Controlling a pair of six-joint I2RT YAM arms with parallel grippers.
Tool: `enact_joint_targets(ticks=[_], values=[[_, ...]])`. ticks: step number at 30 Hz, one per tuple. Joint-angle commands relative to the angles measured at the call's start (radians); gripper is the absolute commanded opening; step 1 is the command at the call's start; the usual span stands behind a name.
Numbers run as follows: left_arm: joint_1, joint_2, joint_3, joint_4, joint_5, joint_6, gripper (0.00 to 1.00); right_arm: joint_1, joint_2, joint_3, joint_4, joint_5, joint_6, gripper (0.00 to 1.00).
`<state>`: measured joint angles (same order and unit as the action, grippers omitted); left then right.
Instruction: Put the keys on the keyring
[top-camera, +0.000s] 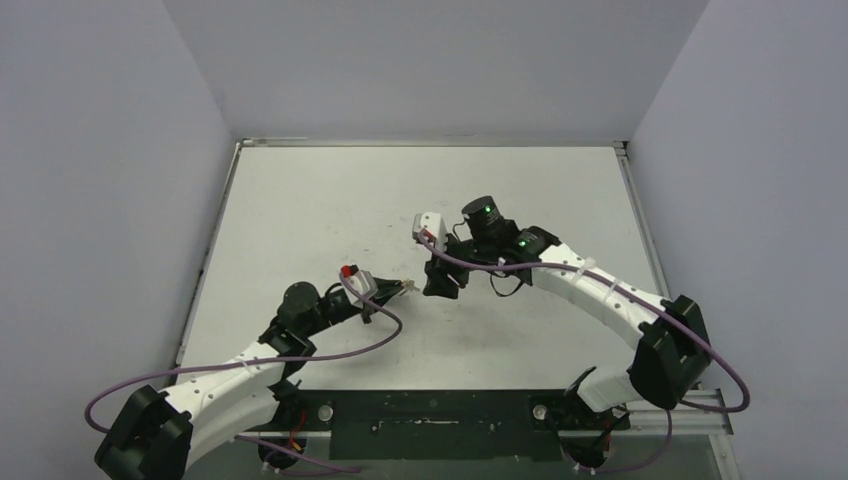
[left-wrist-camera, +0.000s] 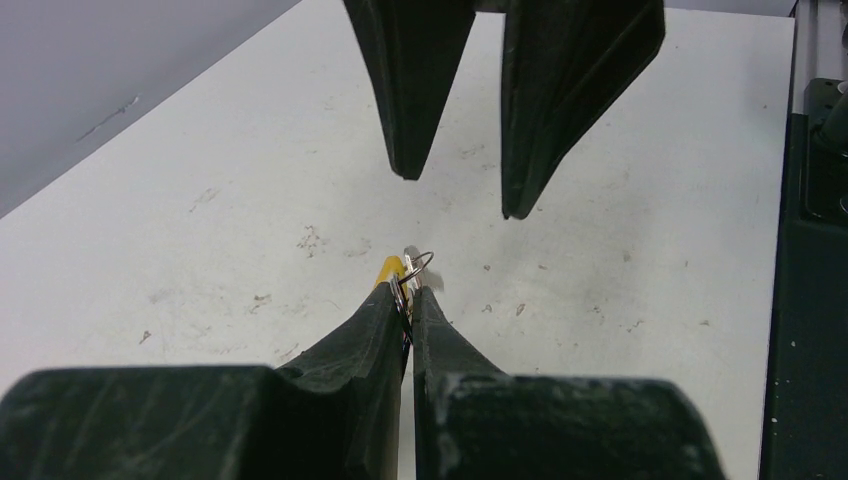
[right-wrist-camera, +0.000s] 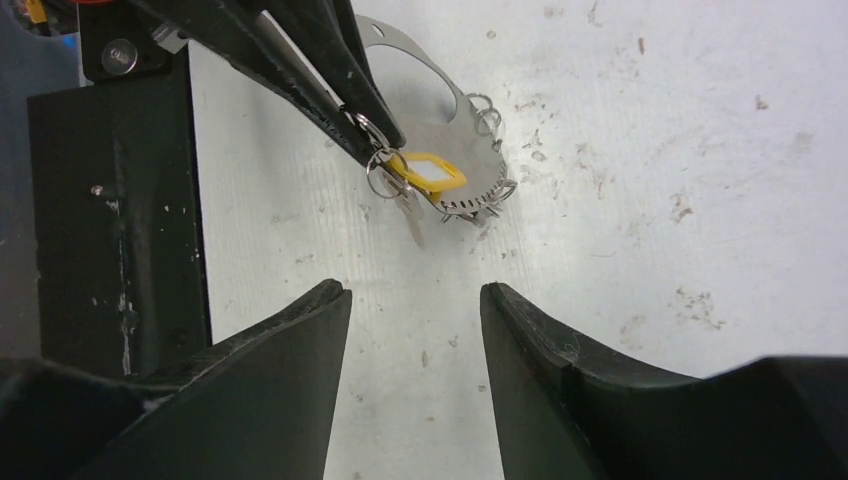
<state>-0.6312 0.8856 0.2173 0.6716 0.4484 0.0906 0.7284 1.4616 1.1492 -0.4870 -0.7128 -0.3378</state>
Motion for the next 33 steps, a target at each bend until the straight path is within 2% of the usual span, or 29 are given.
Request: enact_joint_targets(ticks=[1,4,10,19,22,25,30,33], values=[[0.009,-0.033,-0.004,0.101,0.023,0.030,0.00,-0.011,-0.123,-0.073,0.173,-0.053,-0.084,0.52],[0.009,-0.042,-0.007,0.103,0.047,0.052,0.00,-0.014,-0.138,-0.107,0.251,-0.112,-0.086,0.52],[0.010,-0.055,-0.010,0.105,0.066,0.068,0.00,-0.010,-0.089,-0.086,0.281,-0.205,-0.107,0.52],[0.011,-0.046,-0.002,0.123,0.091,0.070,0.00,0.028,-0.002,-0.074,0.365,-0.250,-0.109,0.50],[0.012,-0.046,-0.001,0.124,0.093,0.070,0.00,0.034,0.024,-0.076,0.398,-0.253,-0.090,0.44],[0.012,-0.046,0.002,0.124,0.098,0.068,0.00,0.034,0.044,-0.088,0.440,-0.257,-0.069,0.31],[0.012,-0.045,0.009,0.128,0.107,0.069,0.00,0.037,0.090,-0.082,0.435,-0.261,-0.083,0.17],[0.013,-0.046,0.011,0.131,0.110,0.070,0.00,0.041,0.118,-0.067,0.401,-0.257,-0.108,0.16]])
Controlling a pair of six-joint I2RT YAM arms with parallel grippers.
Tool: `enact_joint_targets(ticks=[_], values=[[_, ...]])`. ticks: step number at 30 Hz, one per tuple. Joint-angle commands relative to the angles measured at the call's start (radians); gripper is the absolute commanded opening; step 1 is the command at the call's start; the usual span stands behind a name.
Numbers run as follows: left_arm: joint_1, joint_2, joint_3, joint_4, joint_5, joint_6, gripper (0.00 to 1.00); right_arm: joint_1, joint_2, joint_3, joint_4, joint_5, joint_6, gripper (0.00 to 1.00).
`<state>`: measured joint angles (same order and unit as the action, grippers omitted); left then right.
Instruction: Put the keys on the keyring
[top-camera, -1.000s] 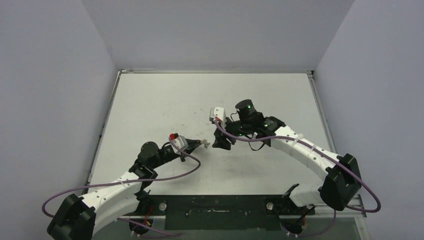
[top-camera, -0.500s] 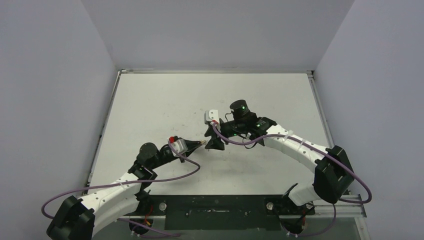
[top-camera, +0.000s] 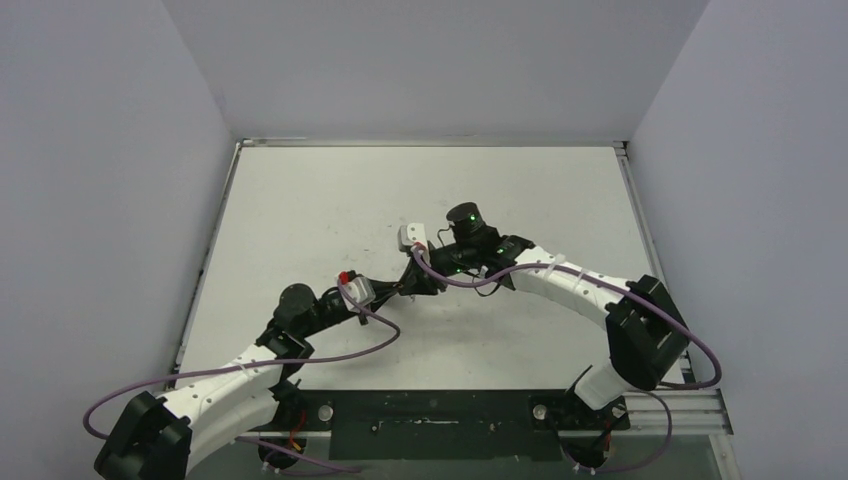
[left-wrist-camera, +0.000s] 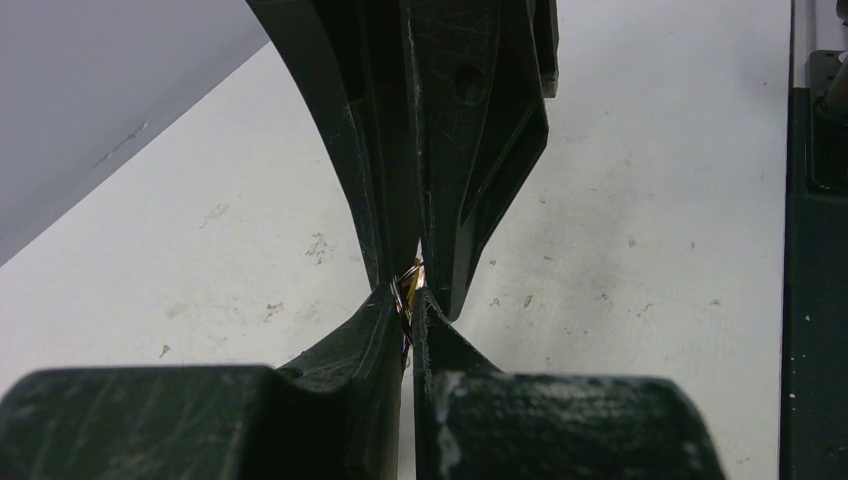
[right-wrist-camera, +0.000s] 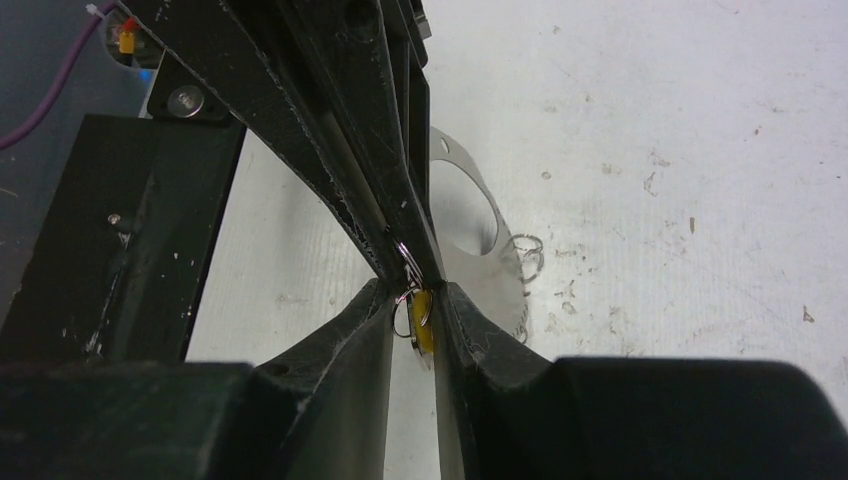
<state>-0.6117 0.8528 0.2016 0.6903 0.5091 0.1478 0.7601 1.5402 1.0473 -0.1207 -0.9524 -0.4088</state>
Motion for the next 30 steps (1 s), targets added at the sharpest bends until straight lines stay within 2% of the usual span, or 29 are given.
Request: enact_joint_targets(ticks=[1,5,12,15,16,18,19,25,26,29,30], values=[[-0.006,-0.013,0.027,0.114,0.049,0.013,0.00,0.010,0.046,0.039,0.022,-0.010,-0.047,0.19],[-0.006,-0.012,0.027,0.120,0.054,0.013,0.00,0.008,0.057,0.042,0.005,0.011,-0.072,0.31],[-0.005,-0.012,0.024,0.129,0.056,0.013,0.00,0.009,0.060,0.036,0.015,0.018,-0.078,0.37],[-0.003,-0.010,0.022,0.135,0.057,0.013,0.00,0.008,0.063,0.038,0.027,0.011,-0.068,0.28],[-0.003,-0.009,0.021,0.137,0.057,0.013,0.00,0.008,0.064,0.041,0.027,0.007,-0.064,0.22],[-0.003,-0.009,0.020,0.143,0.057,0.012,0.00,0.008,0.068,0.047,0.023,0.003,-0.057,0.03],[-0.003,-0.009,0.019,0.145,0.054,0.012,0.00,0.008,0.069,0.049,0.015,0.004,-0.057,0.00],[-0.001,-0.049,0.008,0.145,0.012,0.028,0.00,0.018,0.042,0.070,-0.080,0.071,-0.085,0.00],[-0.001,-0.062,0.007,0.138,0.004,0.034,0.03,0.023,0.036,0.077,-0.111,0.100,-0.090,0.00],[0.002,-0.109,0.021,0.081,-0.014,0.060,0.28,0.043,0.020,0.106,-0.199,0.175,-0.121,0.00],[0.001,-0.127,0.032,0.048,-0.016,0.068,0.33,0.057,0.016,0.118,-0.230,0.218,-0.134,0.00]])
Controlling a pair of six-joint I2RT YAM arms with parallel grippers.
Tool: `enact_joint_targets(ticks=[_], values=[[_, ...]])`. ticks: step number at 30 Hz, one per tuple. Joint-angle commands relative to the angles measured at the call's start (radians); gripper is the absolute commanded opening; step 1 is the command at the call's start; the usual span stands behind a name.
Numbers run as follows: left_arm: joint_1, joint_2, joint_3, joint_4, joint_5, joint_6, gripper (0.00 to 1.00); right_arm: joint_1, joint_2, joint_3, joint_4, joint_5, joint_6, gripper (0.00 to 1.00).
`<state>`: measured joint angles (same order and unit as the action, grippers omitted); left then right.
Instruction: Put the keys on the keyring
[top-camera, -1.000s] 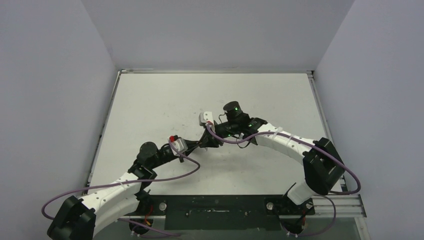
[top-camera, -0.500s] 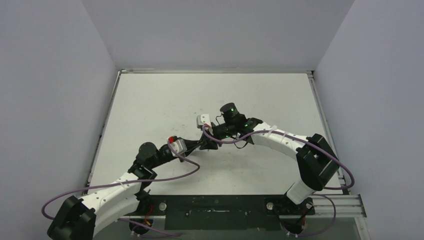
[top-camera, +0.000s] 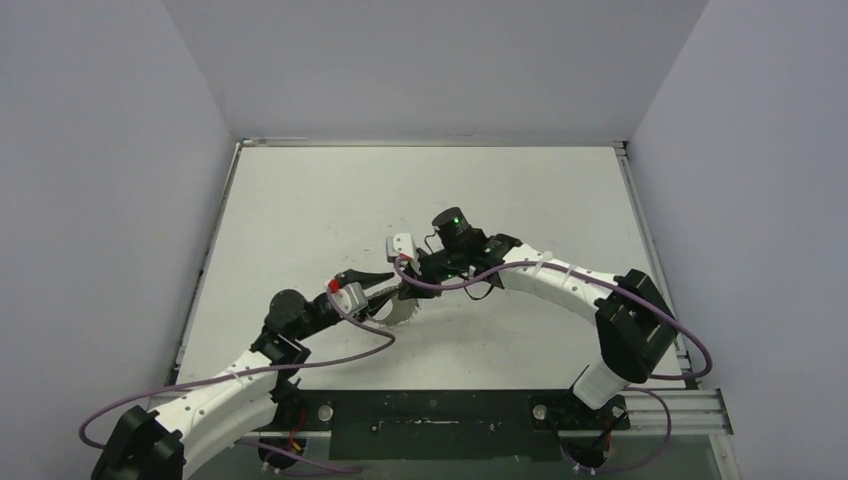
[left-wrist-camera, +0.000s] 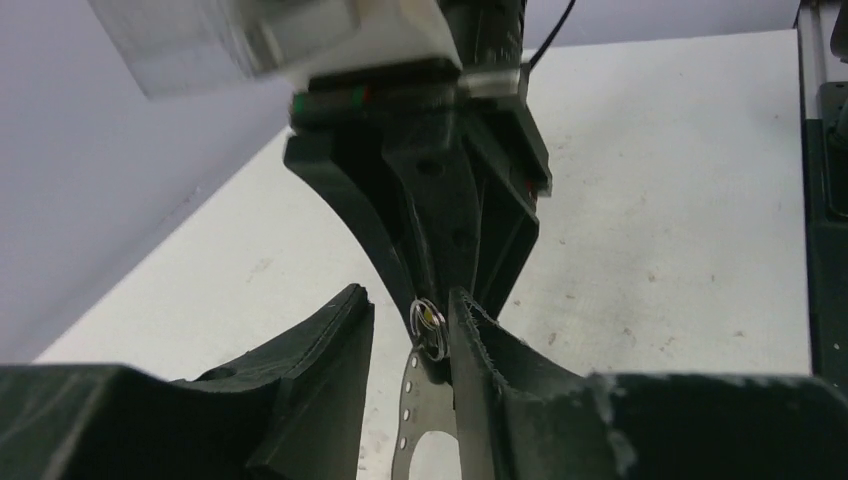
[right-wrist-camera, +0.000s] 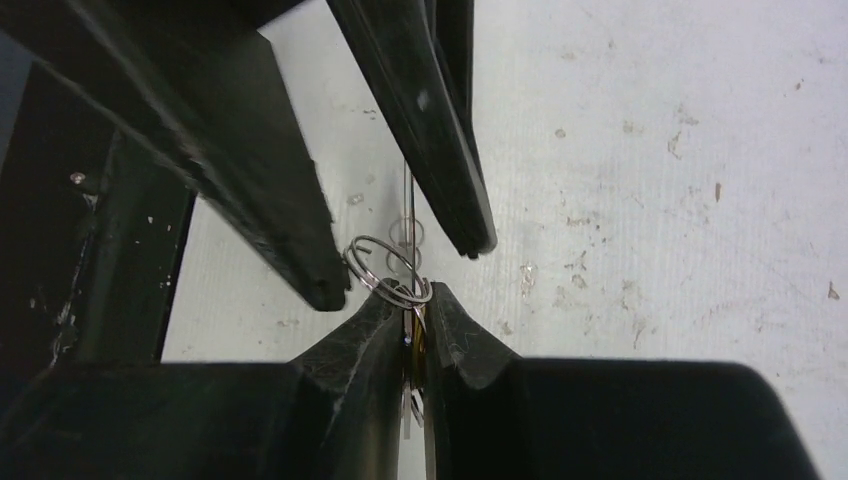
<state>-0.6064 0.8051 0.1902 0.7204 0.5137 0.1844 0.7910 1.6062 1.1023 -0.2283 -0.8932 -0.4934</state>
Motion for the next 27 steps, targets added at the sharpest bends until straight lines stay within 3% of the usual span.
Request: enact_joint_targets(ticks=[1,9,16,22,27], values=[[-0.003,-0.100,0.055,-0.023,-0.025,0.039,0.36,0.038,-0.052,0.076,-0.152,0.190,-0.062,0.00],[0.018,-0.249,0.205,-0.489,-0.099,0.017,0.42,0.082,-0.102,0.100,-0.207,0.381,-0.070,0.00],[0.023,-0.263,0.319,-0.768,-0.066,0.027,0.40,0.106,-0.108,0.141,-0.239,0.461,-0.035,0.00],[0.020,-0.227,0.313,-0.739,-0.027,-0.036,0.36,0.109,-0.092,0.164,-0.204,0.471,0.078,0.00],[0.014,-0.193,0.273,-0.601,-0.052,-0.083,0.25,0.113,-0.087,0.163,-0.171,0.466,0.145,0.00]])
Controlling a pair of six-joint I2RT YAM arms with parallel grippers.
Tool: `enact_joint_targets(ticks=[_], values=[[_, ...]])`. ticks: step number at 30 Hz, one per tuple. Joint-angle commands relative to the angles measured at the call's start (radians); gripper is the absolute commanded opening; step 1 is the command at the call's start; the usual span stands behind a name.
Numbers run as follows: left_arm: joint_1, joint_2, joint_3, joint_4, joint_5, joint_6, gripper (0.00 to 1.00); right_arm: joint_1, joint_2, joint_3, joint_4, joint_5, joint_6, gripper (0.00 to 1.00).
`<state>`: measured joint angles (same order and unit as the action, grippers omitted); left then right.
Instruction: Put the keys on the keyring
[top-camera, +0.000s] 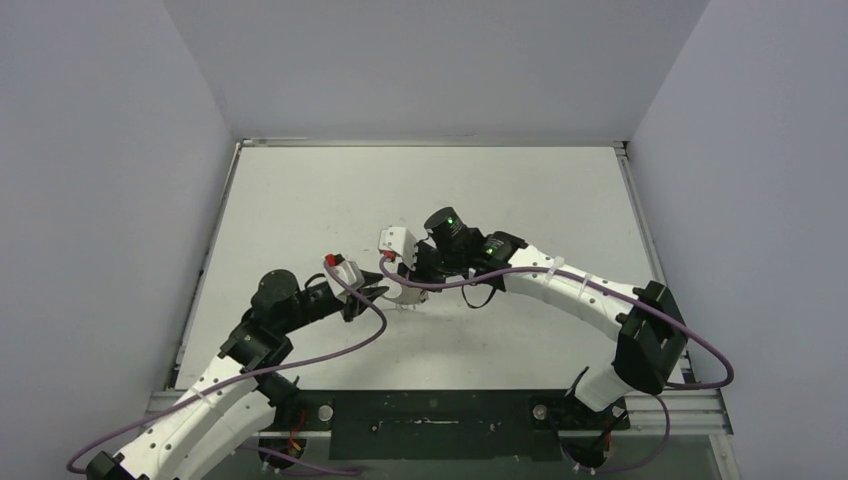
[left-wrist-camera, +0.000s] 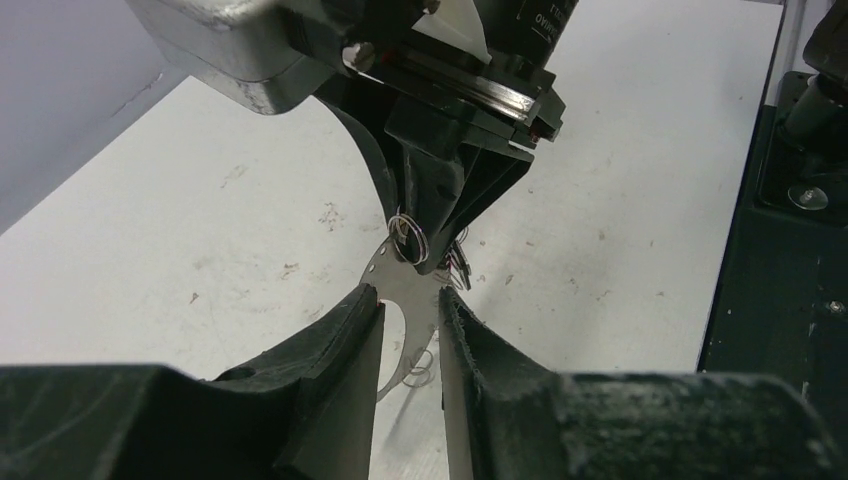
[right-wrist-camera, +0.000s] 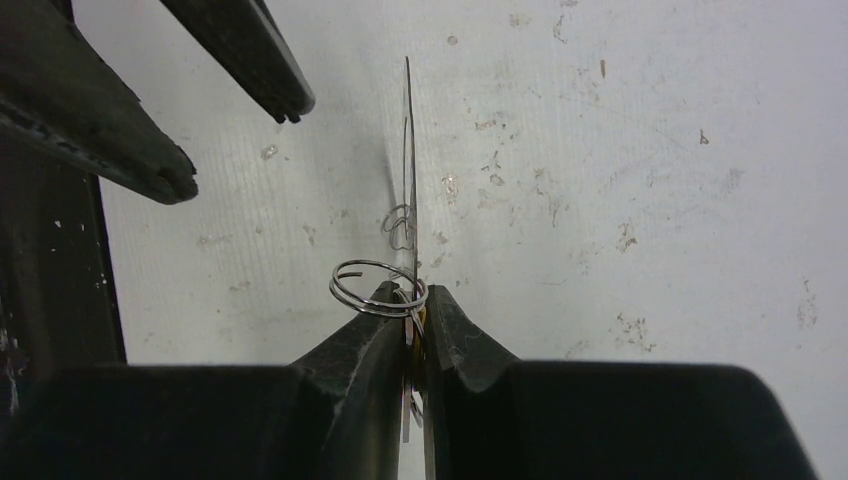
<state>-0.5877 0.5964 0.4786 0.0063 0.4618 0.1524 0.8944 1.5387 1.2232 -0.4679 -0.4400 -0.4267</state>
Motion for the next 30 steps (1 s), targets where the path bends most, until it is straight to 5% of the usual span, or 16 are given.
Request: enact_joint_targets(ticks=[1,17,30], values=[[-0.007,0.023,-0.024,0.130,-0.006,-0.056,0.24,0.011,-0.019,0.042,0.072,0.013,0.085,0.00],[-0.066,0.174,-0.047,0.325,-0.060,-0.025,0.28,0.012,-0.002,0.060,0.056,0.011,0.101,0.00],[-0.085,0.204,-0.054,0.355,-0.119,0.011,0.19,0.012,0.006,0.062,0.049,0.012,0.098,0.00]])
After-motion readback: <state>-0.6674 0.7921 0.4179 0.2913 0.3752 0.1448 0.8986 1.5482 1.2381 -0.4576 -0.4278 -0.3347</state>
